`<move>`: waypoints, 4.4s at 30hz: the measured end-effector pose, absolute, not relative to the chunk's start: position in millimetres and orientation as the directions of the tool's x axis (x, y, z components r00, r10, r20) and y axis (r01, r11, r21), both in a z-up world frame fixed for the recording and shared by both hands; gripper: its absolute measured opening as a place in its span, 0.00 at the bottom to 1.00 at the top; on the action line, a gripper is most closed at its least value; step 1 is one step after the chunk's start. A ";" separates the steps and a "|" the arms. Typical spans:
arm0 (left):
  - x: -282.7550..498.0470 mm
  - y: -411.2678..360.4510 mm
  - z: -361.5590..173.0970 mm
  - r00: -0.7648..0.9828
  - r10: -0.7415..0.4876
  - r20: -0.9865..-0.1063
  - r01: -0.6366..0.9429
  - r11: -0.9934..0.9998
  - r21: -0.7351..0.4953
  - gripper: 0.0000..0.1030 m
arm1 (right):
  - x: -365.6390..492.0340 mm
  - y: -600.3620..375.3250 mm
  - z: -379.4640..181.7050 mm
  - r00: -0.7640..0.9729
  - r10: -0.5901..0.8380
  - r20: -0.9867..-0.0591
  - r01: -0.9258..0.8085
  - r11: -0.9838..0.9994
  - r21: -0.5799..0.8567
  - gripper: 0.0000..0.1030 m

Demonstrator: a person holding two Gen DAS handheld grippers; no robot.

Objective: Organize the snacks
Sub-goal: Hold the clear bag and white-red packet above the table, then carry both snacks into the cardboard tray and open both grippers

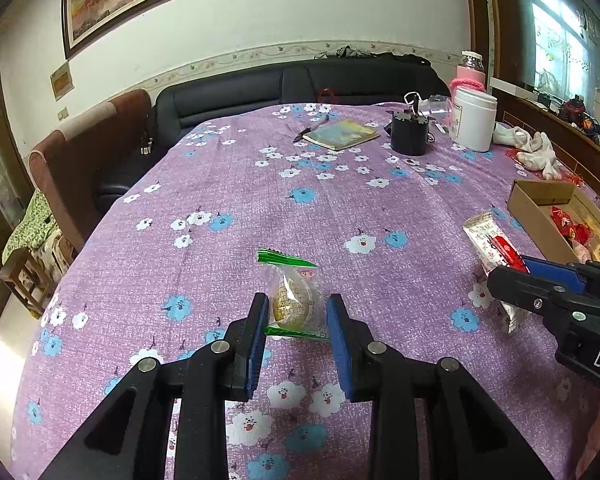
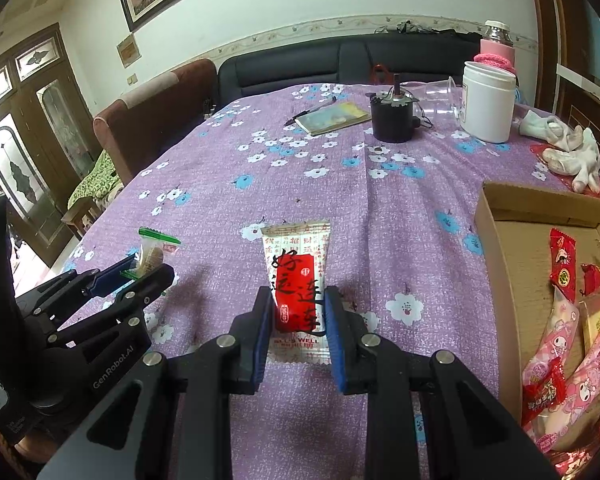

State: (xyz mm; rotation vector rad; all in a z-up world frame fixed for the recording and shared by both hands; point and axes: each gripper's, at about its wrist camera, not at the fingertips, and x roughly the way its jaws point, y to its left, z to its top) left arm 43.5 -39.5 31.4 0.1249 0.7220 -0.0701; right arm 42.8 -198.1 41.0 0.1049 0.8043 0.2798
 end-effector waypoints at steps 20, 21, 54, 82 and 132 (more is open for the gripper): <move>37.6 -38.8 43.1 0.808 0.053 -0.586 0.051 0.986 0.161 0.30 | 38.3 -198.4 48.9 0.672 0.297 -0.679 -0.215 0.955 0.205 0.24; 37.1 -38.7 43.6 0.810 0.056 -0.583 0.050 0.985 0.163 0.30 | 37.5 -198.1 49.0 0.672 0.297 -0.678 -0.215 0.955 0.206 0.24; 15.9 -33.5 66.0 0.710 -0.252 -0.657 0.259 0.962 -0.088 0.30 | 6.8 -241.3 72.3 0.680 0.342 -0.648 -0.113 0.923 0.369 0.24; -52.0 -209.0 98.7 0.552 -0.487 -0.677 0.563 0.816 -0.127 0.30 | -100.1 -408.3 68.5 0.781 0.151 -0.606 0.163 0.888 0.431 0.24; -85.8 -302.4 41.1 0.578 -0.454 -0.678 0.676 0.732 0.085 0.29 | -106.9 -428.4 39.5 0.686 -0.082 -0.723 0.302 0.936 0.181 0.29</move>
